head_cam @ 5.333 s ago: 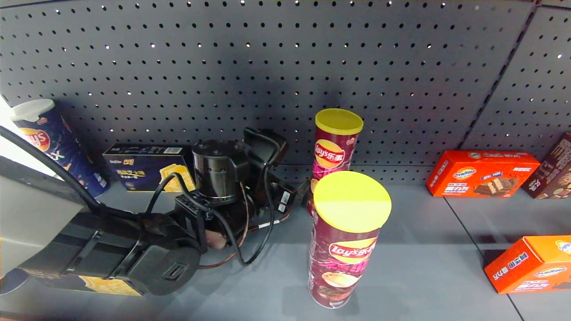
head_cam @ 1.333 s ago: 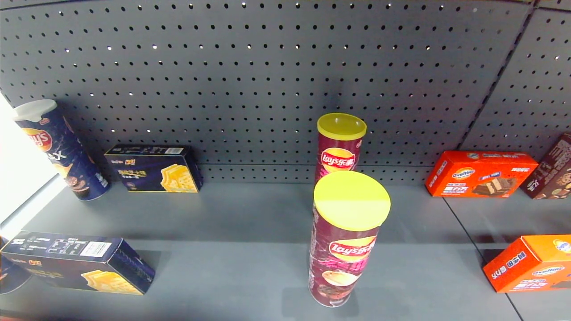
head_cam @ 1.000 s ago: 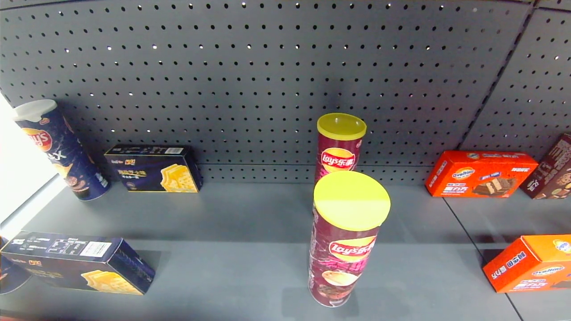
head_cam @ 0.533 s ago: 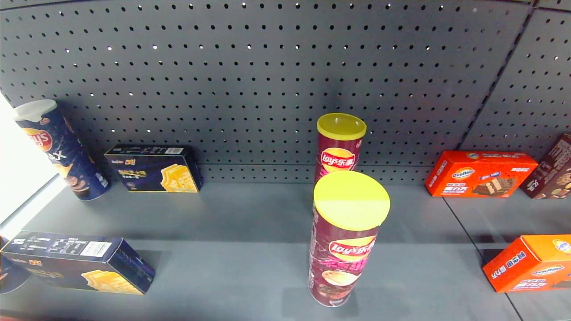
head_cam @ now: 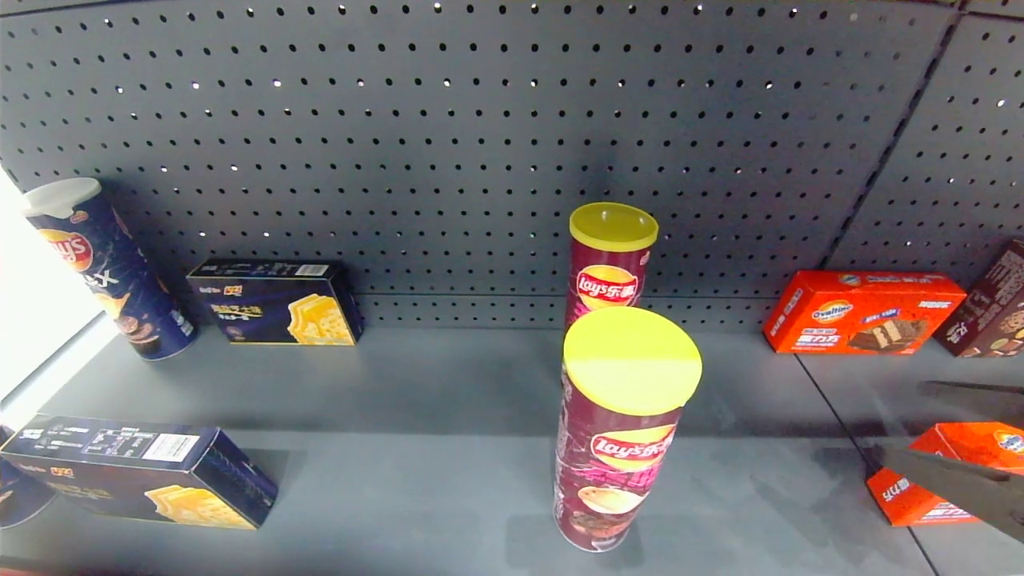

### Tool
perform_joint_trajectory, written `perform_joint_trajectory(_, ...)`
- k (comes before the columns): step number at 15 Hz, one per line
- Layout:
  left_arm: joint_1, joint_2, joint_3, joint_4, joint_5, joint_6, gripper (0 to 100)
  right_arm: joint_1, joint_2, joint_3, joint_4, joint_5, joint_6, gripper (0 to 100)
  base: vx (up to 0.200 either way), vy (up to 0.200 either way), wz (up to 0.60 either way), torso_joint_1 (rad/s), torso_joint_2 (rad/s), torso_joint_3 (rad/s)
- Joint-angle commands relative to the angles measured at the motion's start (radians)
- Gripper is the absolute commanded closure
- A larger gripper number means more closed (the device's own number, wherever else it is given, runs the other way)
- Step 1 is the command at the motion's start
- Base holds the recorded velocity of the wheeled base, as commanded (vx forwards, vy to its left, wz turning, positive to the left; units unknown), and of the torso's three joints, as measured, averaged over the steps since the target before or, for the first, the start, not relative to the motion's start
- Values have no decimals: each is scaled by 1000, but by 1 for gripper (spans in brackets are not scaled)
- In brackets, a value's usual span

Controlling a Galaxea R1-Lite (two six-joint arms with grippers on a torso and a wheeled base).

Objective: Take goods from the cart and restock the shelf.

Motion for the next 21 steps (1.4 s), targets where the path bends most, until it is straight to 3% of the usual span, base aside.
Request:
perform_joint_trajectory(1,0,4,0,-1,0,-1,0,50,195,-93,-1,-7,-5,0,0,0,0,0,0,0)
perform_joint_trajectory(4,0,4,0,-1,2,-2,0,53,385,-218,-67,-4,-34,0,0,0,0,0,0,0)
perform_joint_trajectory(10,0,4,0,-1,2,-4,0,78,554,-316,-71,14,-77,0,0,0,0,0,0,0)
perform_joint_trajectory(21,0,4,0,-1,3,-4,0,99,675,-359,-93,17,-101,0,0,0,0,0,0,0)
